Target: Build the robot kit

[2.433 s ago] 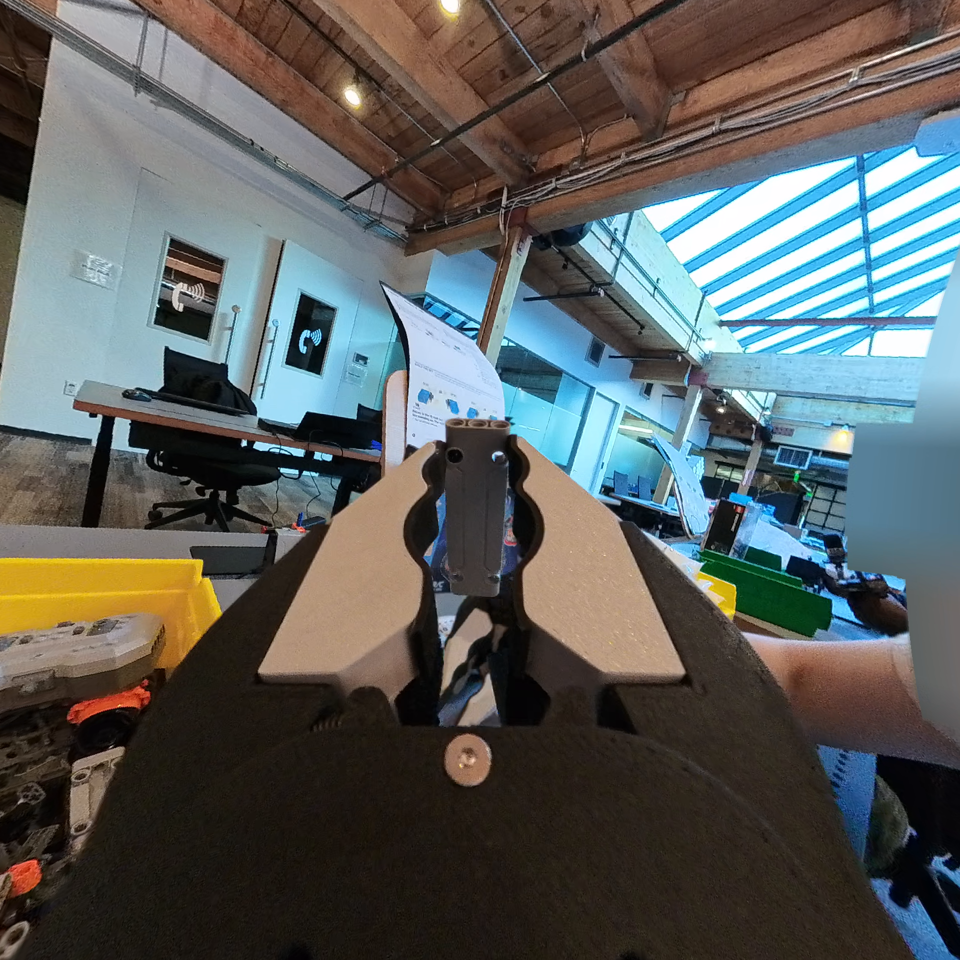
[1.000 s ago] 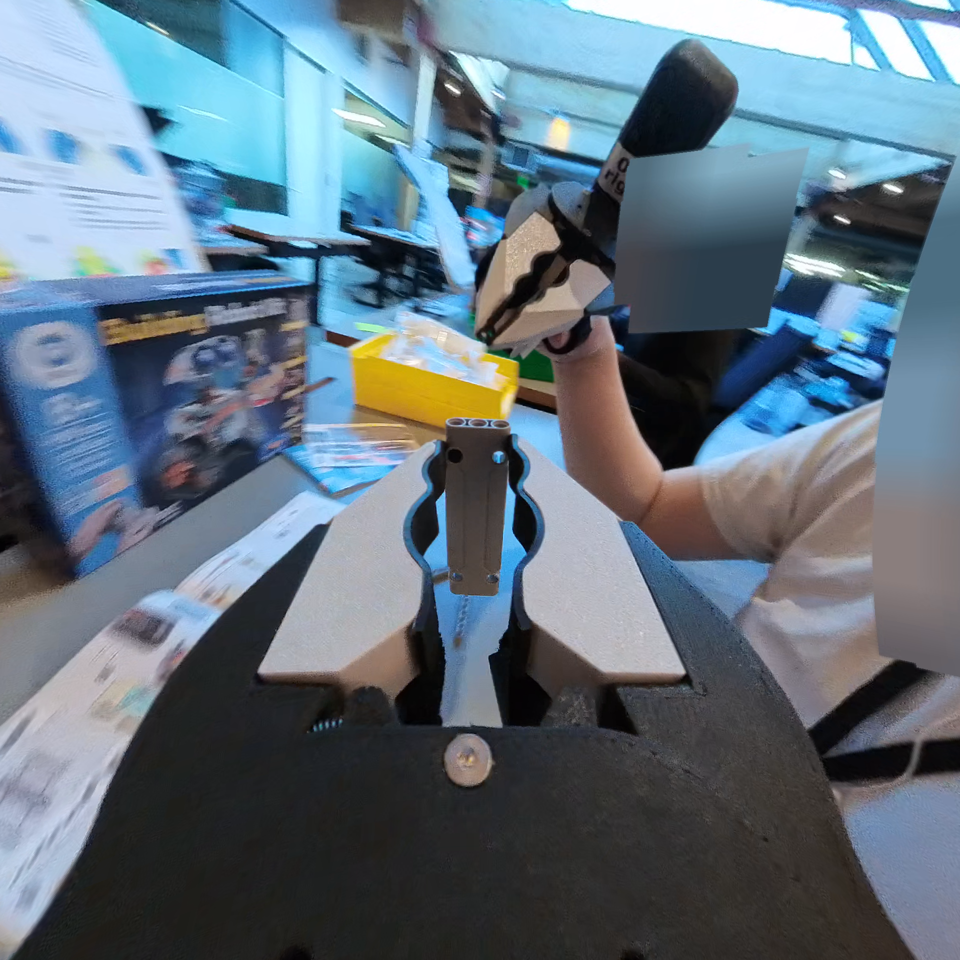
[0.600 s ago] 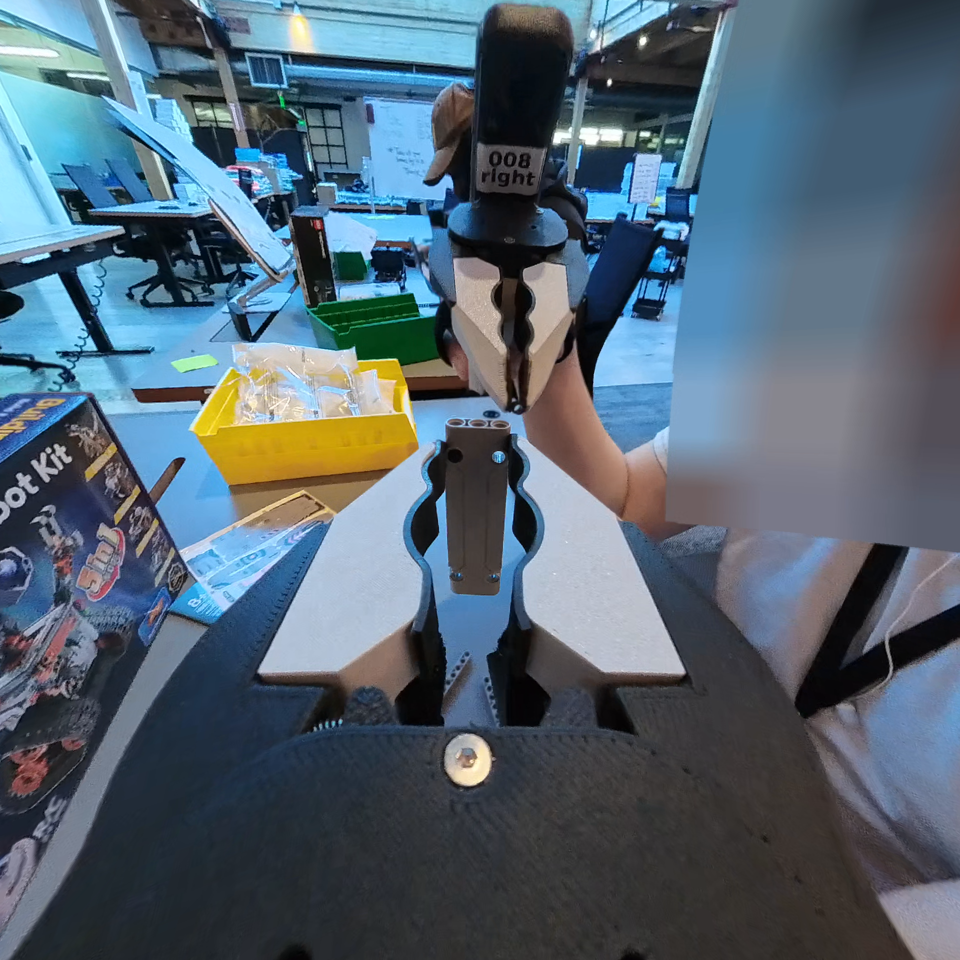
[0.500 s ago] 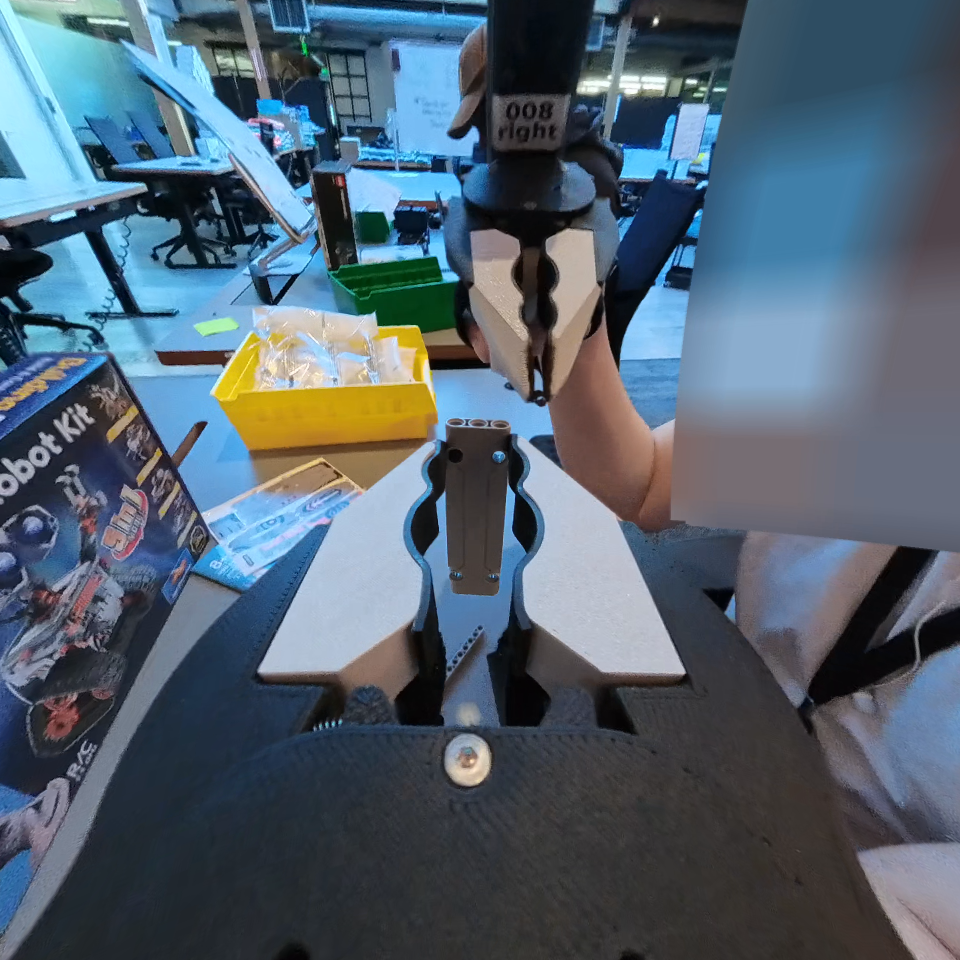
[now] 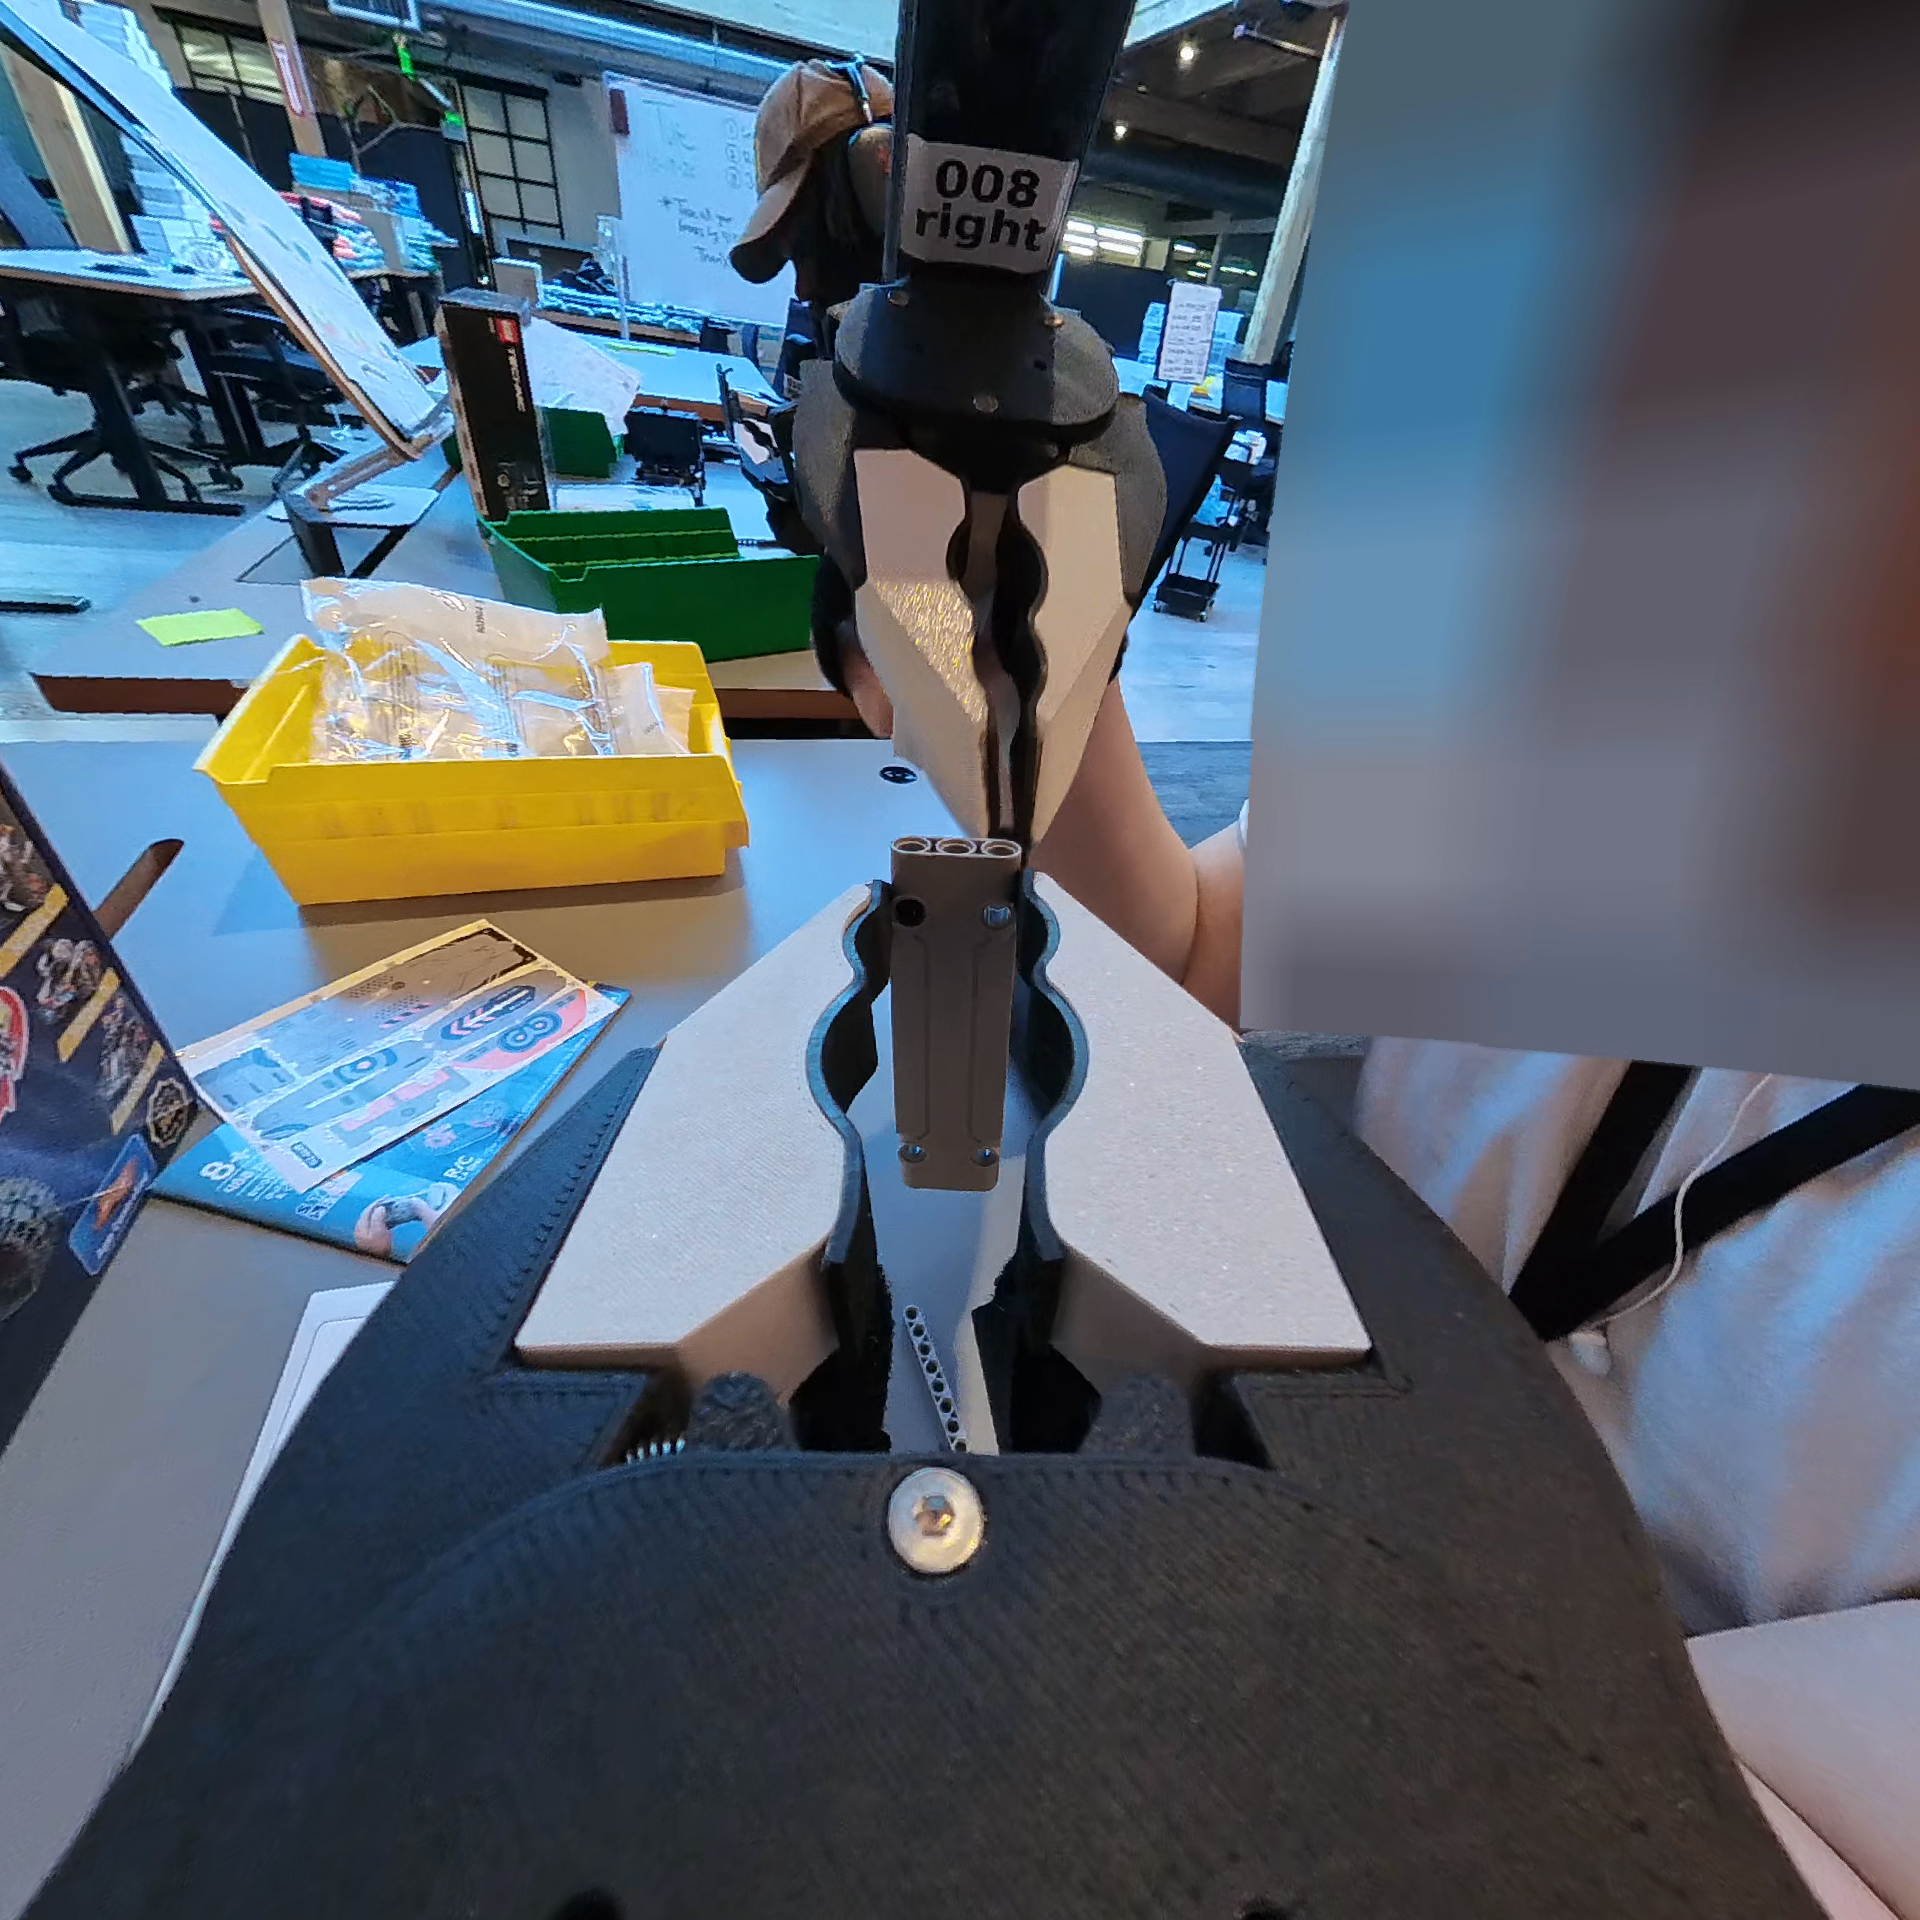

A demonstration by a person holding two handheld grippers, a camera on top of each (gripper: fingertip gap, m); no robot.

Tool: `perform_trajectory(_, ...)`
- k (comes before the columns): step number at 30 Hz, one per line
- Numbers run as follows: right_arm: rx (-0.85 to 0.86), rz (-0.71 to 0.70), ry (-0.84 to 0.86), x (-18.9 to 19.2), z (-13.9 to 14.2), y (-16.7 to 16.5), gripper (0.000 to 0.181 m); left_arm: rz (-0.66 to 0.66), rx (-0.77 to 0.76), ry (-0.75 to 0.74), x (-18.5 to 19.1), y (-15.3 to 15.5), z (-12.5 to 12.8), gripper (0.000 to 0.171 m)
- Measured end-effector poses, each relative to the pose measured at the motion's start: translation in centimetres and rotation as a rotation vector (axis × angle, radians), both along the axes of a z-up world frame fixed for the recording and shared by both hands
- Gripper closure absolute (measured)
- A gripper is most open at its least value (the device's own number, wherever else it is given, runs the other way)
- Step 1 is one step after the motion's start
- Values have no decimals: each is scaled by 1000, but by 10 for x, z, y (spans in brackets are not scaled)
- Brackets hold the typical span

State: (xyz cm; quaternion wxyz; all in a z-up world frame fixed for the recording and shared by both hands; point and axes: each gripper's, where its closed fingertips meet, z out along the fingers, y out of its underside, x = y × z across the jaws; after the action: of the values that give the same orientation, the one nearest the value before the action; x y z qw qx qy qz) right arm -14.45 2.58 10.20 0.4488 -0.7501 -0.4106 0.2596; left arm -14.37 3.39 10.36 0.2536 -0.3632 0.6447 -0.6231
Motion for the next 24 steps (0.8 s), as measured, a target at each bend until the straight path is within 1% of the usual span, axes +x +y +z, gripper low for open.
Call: perform_trajectory(24,14,-1,-19,-3,-2,1,177,-32,-23,3,2,-5,-1,150)
